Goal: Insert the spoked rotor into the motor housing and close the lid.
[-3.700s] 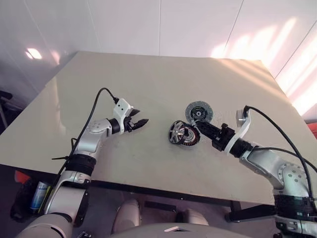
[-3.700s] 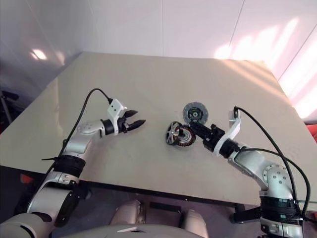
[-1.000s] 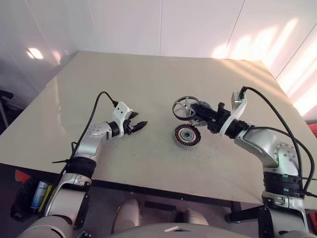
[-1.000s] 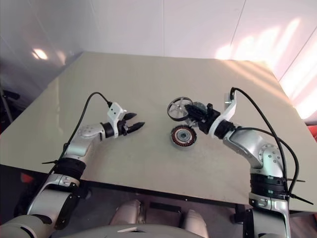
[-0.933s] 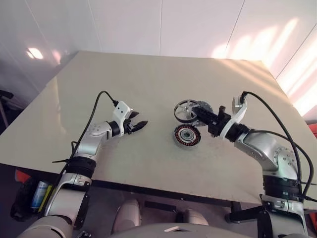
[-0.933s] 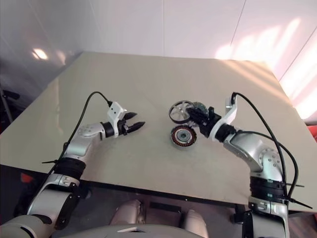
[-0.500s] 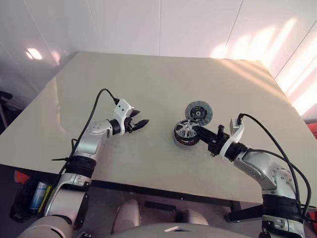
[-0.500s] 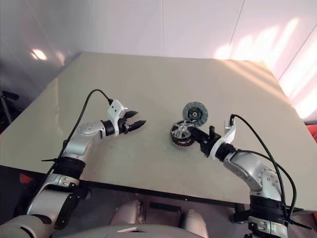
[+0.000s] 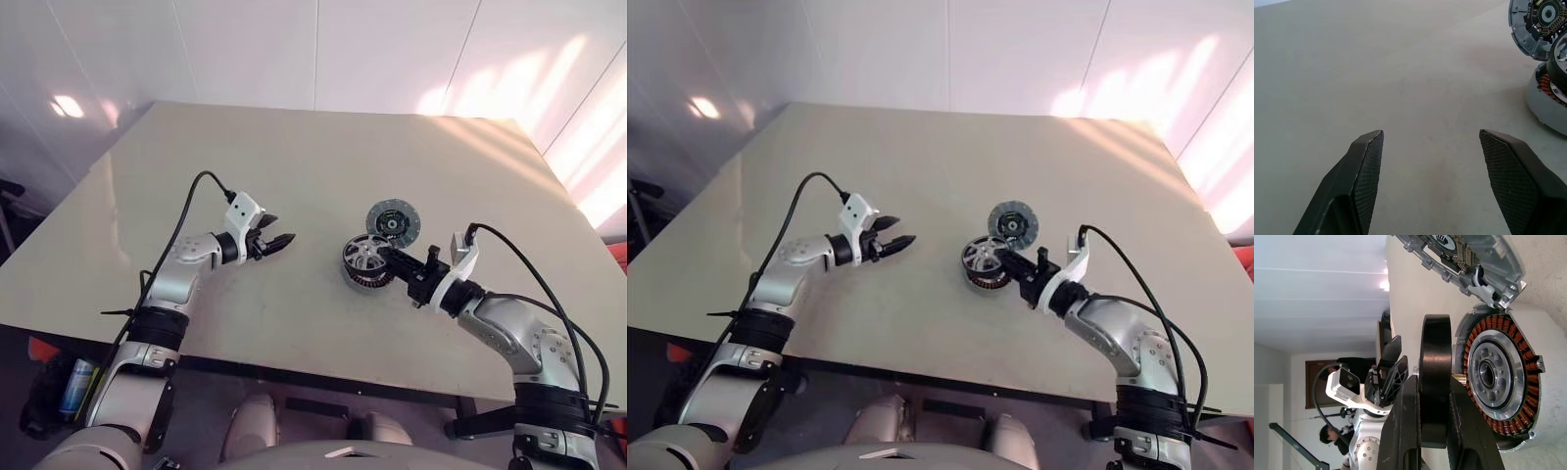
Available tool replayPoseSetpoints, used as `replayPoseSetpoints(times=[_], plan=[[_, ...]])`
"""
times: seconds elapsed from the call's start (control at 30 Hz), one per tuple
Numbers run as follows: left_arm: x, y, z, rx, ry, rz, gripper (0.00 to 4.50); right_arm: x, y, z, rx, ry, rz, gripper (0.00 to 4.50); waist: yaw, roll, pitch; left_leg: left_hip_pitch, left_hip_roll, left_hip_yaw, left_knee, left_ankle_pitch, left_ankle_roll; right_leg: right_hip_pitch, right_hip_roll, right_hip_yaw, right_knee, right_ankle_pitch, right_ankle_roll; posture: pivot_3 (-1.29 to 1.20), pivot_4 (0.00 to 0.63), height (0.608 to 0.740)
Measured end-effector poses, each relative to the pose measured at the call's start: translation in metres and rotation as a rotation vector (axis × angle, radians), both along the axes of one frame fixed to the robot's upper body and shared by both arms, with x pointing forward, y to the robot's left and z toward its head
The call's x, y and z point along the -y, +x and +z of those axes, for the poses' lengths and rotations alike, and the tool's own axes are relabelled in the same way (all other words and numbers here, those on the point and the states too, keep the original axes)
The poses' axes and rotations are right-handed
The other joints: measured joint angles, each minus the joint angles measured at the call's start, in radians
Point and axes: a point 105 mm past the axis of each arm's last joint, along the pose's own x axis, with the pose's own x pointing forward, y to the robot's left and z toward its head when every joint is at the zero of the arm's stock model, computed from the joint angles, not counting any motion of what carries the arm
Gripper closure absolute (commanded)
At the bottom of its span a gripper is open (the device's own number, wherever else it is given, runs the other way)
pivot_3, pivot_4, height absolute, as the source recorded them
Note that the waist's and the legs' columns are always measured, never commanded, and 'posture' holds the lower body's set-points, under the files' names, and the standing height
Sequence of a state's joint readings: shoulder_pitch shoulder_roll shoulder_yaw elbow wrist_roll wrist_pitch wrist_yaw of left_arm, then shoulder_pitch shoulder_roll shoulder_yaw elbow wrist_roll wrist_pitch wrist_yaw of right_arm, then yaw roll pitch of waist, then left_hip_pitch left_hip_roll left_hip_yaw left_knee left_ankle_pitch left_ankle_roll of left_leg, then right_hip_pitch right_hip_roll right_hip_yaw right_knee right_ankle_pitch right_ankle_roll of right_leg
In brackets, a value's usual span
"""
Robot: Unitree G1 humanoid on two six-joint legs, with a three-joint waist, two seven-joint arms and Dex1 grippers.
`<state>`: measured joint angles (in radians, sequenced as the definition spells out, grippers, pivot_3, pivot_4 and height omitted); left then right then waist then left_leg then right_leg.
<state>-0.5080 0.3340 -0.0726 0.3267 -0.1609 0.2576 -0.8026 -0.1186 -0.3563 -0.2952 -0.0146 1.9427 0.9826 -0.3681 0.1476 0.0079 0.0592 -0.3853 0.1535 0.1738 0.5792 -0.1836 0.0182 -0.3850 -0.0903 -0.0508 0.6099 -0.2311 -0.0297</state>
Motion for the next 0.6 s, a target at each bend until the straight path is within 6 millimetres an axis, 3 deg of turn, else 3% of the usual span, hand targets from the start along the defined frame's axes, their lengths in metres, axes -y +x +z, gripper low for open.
replayPoseSetpoints(times=[0.6], plan=[[-0.002,0.001,-0.006,-0.007,0.0,0.007,1.16,0.003,0.003,-0.012,-0.035,0.02,-0.017,4.16,0.0,0.0,0.0,0.0,0.0,0.0,0.0,0.0,0.0,0.0,0.0,0.0,0.0,0.0,0.0,0.0,0.0,0.74]])
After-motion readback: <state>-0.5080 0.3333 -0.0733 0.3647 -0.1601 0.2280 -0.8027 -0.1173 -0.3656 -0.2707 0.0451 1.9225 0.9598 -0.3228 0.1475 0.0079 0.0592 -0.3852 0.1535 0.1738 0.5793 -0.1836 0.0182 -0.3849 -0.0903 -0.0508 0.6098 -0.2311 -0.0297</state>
